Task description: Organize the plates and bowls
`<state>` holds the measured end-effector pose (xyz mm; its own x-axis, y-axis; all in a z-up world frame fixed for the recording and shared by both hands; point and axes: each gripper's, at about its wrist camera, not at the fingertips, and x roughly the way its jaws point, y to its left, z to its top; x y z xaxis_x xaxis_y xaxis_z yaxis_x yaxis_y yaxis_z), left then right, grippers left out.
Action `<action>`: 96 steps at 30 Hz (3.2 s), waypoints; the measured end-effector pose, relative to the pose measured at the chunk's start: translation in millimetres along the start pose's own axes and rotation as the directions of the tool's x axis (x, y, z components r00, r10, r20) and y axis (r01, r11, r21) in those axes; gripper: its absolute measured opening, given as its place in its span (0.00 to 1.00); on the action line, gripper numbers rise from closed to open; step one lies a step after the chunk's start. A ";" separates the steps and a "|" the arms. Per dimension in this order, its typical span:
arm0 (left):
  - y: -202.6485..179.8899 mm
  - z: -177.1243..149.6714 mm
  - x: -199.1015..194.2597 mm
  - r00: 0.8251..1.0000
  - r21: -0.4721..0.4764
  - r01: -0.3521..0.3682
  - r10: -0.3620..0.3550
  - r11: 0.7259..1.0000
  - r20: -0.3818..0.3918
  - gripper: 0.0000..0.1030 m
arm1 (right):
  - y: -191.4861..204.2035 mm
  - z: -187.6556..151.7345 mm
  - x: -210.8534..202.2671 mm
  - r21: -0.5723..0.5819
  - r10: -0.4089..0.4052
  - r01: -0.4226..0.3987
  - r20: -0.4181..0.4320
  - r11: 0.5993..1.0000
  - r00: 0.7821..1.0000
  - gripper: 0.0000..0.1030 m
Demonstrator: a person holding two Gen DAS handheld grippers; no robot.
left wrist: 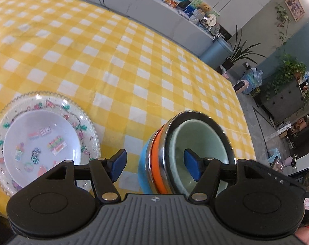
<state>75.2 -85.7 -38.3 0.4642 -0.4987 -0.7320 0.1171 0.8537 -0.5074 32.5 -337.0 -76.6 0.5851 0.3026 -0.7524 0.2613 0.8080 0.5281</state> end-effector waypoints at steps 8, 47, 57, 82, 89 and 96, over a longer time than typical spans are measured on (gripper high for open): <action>5.7 -4.0 14.5 0.999 -0.053 0.021 -0.023 0.998 -0.034 0.72 | -16.9 4.9 15.0 0.137 0.075 -0.066 -0.060 0.988 0.995 0.73; 6.2 -2.7 8.9 0.996 -0.068 0.051 -0.056 0.996 -0.066 0.57 | -19.6 -0.9 13.3 0.156 0.089 -0.080 -0.048 0.984 0.995 0.45; 8.0 1.7 -22.1 0.999 -0.057 0.024 -0.026 0.998 -0.031 0.57 | 1.1 -1.7 9.0 0.122 0.138 -0.132 -0.046 0.984 0.989 0.45; 83.6 25.5 -103.5 0.994 -0.217 -0.057 0.076 0.974 0.080 0.57 | 109.3 -26.0 31.8 -0.003 0.232 -0.236 -0.160 0.972 0.959 0.44; 107.4 28.1 -93.5 0.994 -0.270 -0.070 0.089 0.960 0.058 0.57 | 121.4 -28.1 53.5 -0.026 0.208 -0.217 -0.198 0.976 0.958 0.44; 121.6 26.5 -80.9 0.994 -0.301 -0.089 0.102 0.949 0.026 0.56 | 124.5 -30.0 71.1 -0.034 0.185 -0.198 -0.226 0.980 0.956 0.44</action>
<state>75.2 62.4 -28.7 0.4964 -0.4051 -0.7678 -0.1950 0.8098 -0.5533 83.5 -199.7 -76.1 0.4343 0.5535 -0.7106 0.1144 0.7486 0.6530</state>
